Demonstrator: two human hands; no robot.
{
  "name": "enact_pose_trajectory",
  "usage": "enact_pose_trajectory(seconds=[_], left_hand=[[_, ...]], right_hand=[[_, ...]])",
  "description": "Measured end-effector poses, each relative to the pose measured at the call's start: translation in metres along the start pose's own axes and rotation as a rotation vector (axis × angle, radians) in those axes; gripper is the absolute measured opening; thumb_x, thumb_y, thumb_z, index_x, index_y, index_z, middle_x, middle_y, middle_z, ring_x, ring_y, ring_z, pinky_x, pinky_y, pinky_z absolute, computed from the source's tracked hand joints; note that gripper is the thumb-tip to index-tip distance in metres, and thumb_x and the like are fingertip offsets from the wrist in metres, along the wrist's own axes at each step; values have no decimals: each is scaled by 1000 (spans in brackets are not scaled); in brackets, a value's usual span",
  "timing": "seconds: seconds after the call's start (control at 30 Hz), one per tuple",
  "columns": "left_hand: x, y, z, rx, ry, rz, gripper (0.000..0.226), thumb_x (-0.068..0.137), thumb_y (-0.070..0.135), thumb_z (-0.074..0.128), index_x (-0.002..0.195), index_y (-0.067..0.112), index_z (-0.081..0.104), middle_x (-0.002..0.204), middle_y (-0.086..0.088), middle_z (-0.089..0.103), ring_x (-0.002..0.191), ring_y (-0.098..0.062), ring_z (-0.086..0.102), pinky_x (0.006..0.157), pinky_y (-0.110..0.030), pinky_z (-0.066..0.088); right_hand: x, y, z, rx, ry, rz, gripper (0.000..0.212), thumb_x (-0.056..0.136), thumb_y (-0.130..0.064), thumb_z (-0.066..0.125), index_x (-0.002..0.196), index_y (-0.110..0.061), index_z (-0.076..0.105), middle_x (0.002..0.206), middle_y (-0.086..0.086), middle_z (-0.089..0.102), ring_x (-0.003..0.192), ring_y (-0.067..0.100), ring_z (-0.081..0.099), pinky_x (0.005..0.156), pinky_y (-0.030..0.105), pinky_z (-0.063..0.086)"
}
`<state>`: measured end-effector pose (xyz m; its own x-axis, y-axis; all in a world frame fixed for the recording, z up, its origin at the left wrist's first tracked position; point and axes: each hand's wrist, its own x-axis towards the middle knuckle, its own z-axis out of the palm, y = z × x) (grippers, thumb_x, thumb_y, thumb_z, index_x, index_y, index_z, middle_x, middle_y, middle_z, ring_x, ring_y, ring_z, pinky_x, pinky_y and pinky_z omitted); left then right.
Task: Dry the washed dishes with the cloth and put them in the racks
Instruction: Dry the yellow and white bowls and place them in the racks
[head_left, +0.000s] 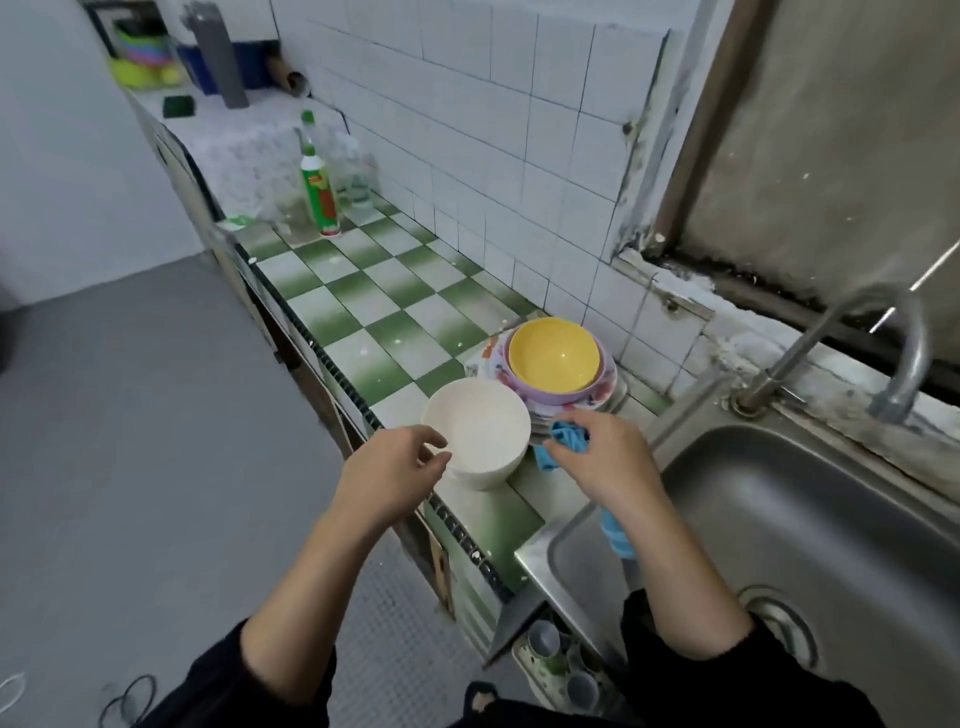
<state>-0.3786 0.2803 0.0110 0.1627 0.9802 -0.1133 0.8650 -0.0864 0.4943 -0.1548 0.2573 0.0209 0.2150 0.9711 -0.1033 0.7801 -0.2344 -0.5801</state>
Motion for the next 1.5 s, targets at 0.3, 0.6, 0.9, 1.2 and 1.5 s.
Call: enact_pose_trajectory(seconds=[0.3, 0.6, 0.9, 1.2, 1.5], left_hand=[[121, 24, 24, 99, -98, 116, 27, 96, 30, 52, 119, 25, 65, 114, 6, 69, 106, -15, 61, 88, -35, 52], [225, 52, 69, 278, -299, 366, 40, 96, 14, 48, 136, 19, 54, 141, -4, 52, 131, -23, 43, 100, -38, 44], [274, 45, 104, 614, -511, 624, 38, 103, 29, 40, 138, 21, 52, 143, -1, 50, 138, -22, 35, 118, -54, 0], [282, 39, 94, 696, -436, 893, 25, 99, 23, 46, 110, 16, 68, 104, -6, 70, 110, -24, 60, 118, -53, -4], [274, 38, 88, 562, -364, 1033, 19, 95, 21, 52, 101, 9, 65, 94, -11, 68, 86, -26, 56, 106, -39, 36]], right_hand=[[102, 6, 4, -105, -63, 24, 36, 91, -30, 64, 127, -25, 61, 116, 4, 65, 97, 22, 56, 82, 34, 50], [182, 23, 22, -262, -244, 151, 49, 85, -31, 68, 133, -30, 57, 132, 1, 60, 110, 25, 60, 90, 36, 52], [207, 55, 47, -361, -407, 244, 40, 83, -34, 64, 118, -15, 68, 111, 4, 69, 98, 22, 63, 84, 36, 56], [205, 48, 52, -444, -267, 228, 17, 87, -30, 65, 102, -23, 72, 93, -2, 66, 86, 18, 58, 71, 30, 50], [184, 42, 57, -473, -122, 215, 15, 90, -19, 62, 102, -28, 60, 111, -4, 59, 102, 22, 57, 72, 29, 42]])
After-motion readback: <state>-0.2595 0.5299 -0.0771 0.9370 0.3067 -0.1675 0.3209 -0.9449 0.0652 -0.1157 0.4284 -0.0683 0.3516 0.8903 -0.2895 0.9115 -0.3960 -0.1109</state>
